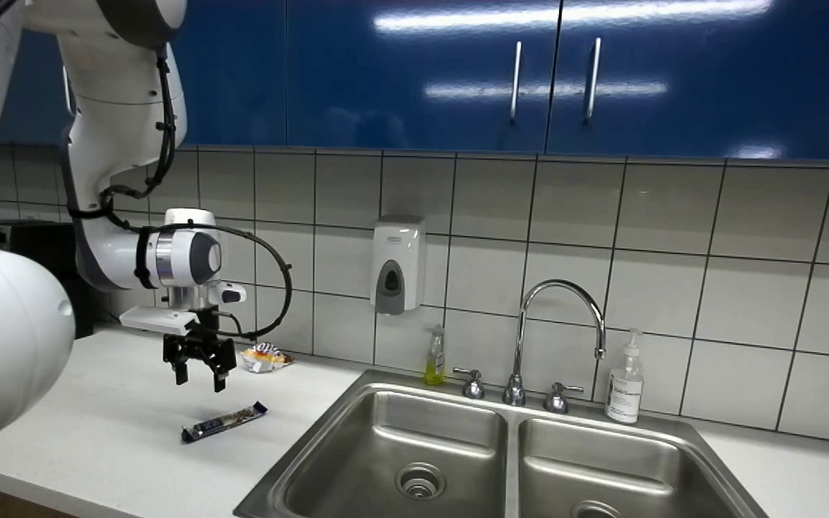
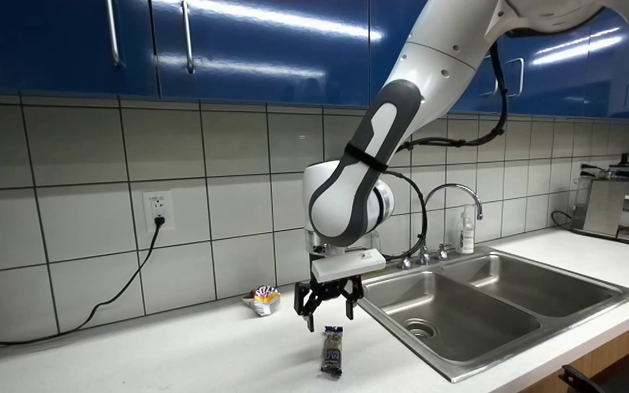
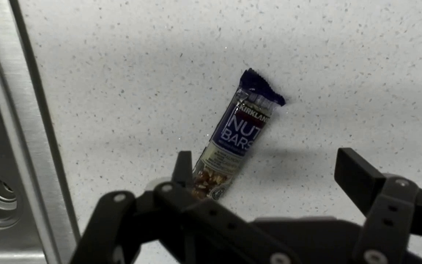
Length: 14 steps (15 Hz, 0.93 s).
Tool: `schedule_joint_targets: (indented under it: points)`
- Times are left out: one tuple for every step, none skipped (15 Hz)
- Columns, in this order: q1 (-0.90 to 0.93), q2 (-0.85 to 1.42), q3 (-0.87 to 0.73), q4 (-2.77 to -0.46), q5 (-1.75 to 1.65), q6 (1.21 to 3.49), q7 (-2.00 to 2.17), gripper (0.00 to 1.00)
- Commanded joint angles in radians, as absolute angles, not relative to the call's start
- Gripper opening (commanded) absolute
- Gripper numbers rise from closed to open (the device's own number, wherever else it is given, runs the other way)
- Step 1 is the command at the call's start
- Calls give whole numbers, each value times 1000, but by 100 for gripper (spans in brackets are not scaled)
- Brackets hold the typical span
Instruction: Pick up the pack of snacks and put it in the sink
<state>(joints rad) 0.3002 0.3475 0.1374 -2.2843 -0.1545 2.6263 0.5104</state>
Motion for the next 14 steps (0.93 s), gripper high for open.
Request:
schedule_joint_targets:
  points:
    - [344, 413, 91, -2215, -156, 2628, 535, 100]
    - [351, 425, 81, -2203, -154, 2627, 534, 100]
    - [354, 432, 75, -2195, -150, 2625, 531, 100]
    - [359, 441, 68, -2186, -148, 2626, 530, 100]
    - [363, 446, 62, -2180, -146, 2628, 531, 100]
    - [366, 451, 56, -2175, -146, 2626, 531, 100]
    - [368, 454, 53, -2171, -142, 2626, 530, 100]
    - [369, 457, 50, -2167, -142, 2628, 530, 100]
    - [372, 459, 46, -2164, -142, 2628, 532, 100]
    - [373, 461, 42, -2162, -143, 2627, 531, 100]
    - [374, 462, 40, -2161, -142, 2628, 532, 100]
    - [376, 463, 36, -2161, -143, 2629, 534, 100]
    - [375, 463, 36, -2162, -141, 2629, 532, 100]
    - [373, 463, 38, -2162, -133, 2629, 531, 100]
